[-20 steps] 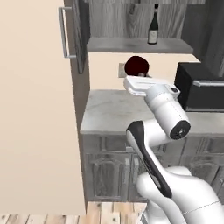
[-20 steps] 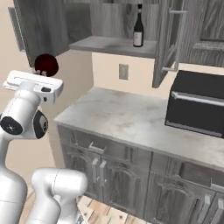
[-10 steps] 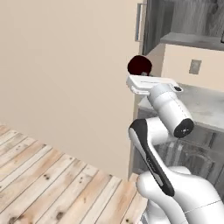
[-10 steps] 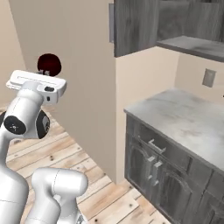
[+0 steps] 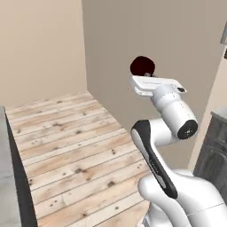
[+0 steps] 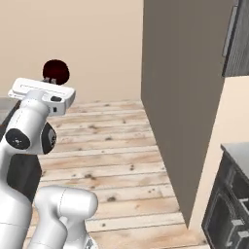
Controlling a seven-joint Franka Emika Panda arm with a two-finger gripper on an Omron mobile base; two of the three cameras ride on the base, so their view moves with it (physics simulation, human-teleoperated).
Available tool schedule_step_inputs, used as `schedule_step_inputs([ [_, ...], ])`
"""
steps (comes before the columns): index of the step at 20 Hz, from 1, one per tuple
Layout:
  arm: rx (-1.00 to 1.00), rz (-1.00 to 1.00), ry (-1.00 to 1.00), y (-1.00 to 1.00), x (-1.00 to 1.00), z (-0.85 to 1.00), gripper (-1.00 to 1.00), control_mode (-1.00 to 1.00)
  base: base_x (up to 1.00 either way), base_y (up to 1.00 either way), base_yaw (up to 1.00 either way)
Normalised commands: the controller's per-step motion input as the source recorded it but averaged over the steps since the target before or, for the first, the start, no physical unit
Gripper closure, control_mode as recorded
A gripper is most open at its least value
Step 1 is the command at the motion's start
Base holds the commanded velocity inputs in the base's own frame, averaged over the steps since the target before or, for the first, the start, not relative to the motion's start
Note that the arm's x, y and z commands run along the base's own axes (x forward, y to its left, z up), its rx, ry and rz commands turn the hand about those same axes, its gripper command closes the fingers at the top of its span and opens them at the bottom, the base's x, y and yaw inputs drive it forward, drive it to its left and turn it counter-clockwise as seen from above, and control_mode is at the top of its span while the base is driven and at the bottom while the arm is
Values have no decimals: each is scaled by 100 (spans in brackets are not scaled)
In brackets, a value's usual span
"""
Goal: Open the cabinet directly in front. Then move the wine and the mug to the dining counter with the jar on it.
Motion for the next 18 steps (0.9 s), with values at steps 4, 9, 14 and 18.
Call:
schedule_step_inputs([
  [4, 0, 0, 0, 0, 0, 0, 100, 100, -37, 0, 89],
  [9, 0, 0, 0, 0, 0, 0, 100, 100, -57, -31, 75],
  [14, 0, 0, 0, 0, 0, 0, 100, 100, -68, -55, 69],
  [18, 0, 0, 0, 0, 0, 0, 100, 100, -57, -43, 74],
])
